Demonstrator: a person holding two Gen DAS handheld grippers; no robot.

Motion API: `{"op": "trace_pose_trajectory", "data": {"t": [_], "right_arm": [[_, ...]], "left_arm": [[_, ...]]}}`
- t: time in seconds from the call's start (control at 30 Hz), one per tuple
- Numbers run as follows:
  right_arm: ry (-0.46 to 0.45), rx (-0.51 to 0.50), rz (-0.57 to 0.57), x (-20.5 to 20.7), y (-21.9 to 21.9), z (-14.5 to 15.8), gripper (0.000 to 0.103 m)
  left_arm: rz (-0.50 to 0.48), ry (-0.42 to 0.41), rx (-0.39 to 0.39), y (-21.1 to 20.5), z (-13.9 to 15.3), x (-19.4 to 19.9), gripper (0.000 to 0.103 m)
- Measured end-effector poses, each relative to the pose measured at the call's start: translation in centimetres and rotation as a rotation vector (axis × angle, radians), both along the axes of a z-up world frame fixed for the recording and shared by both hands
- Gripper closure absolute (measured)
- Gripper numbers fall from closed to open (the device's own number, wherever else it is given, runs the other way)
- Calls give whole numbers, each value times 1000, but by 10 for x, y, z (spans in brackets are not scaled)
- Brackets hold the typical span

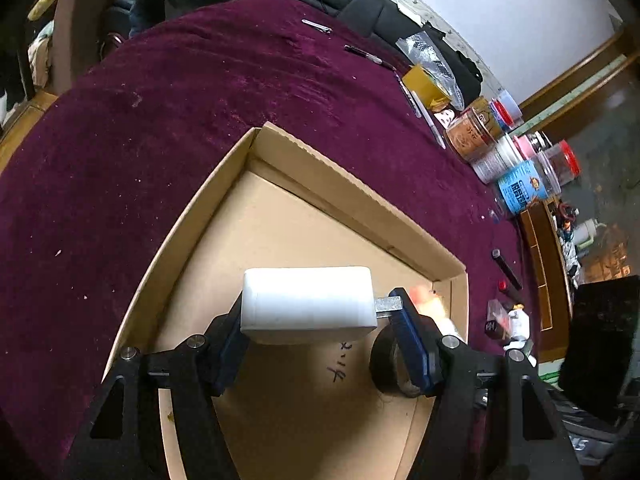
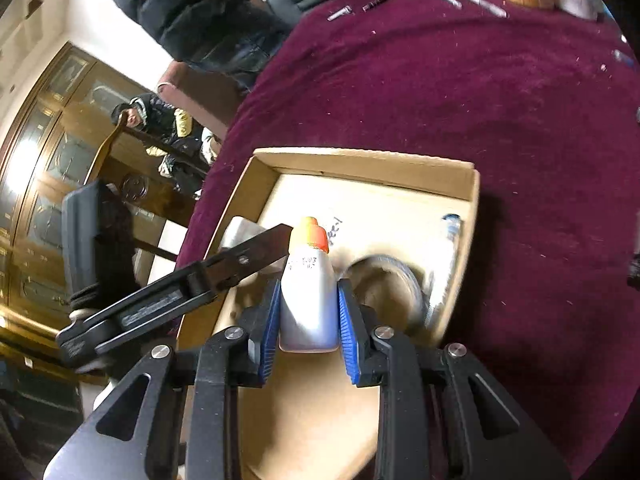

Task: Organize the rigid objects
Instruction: 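Release the charger into the box with the left tool while the right tool drops the glue bottle, then move both open tools back from the box toward the remaining table items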

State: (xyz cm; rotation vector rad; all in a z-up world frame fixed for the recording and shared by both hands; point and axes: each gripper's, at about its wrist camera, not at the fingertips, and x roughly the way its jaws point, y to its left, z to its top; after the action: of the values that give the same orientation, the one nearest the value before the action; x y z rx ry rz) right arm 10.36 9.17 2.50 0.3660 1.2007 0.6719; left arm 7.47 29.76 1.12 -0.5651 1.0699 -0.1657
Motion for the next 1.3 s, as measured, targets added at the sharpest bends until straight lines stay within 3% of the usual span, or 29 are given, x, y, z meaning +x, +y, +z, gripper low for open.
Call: {"op": "trace_pose_trajectory", "data": {"t": [0.3, 0.53, 0.73, 0.87, 0.93, 1.03, 1.13, 1.3], "right_arm": [[11, -25, -31, 15, 16, -7, 76], [-31, -4, -44, 10, 7, 4, 74], [-149, -16, -59, -18, -26, 30, 60], [-190, -22, -74, -41, -56, 36, 60], [-195, -28, -91, -49, -71, 35, 60], [-190, -31, -134, -60, -93, 32, 60], [-203, -40, -174, -70, -116, 34, 60], [-250, -78, -244, -84, -155, 41, 60]], "left_arm": [[1, 9, -111, 14, 3, -2, 38], [42, -60, -78, 23, 26, -22, 37], [-18, -103, -55, 17, 40, -47, 37], [-138, -97, -156, 1, 40, -46, 37], [-150, -70, -211, -2, 35, -36, 37], [-126, -29, -246, 0, 22, -13, 37], [-47, -9, -333, 17, 9, 8, 37], [-23, -53, -327, 26, 22, 21, 37]]}}
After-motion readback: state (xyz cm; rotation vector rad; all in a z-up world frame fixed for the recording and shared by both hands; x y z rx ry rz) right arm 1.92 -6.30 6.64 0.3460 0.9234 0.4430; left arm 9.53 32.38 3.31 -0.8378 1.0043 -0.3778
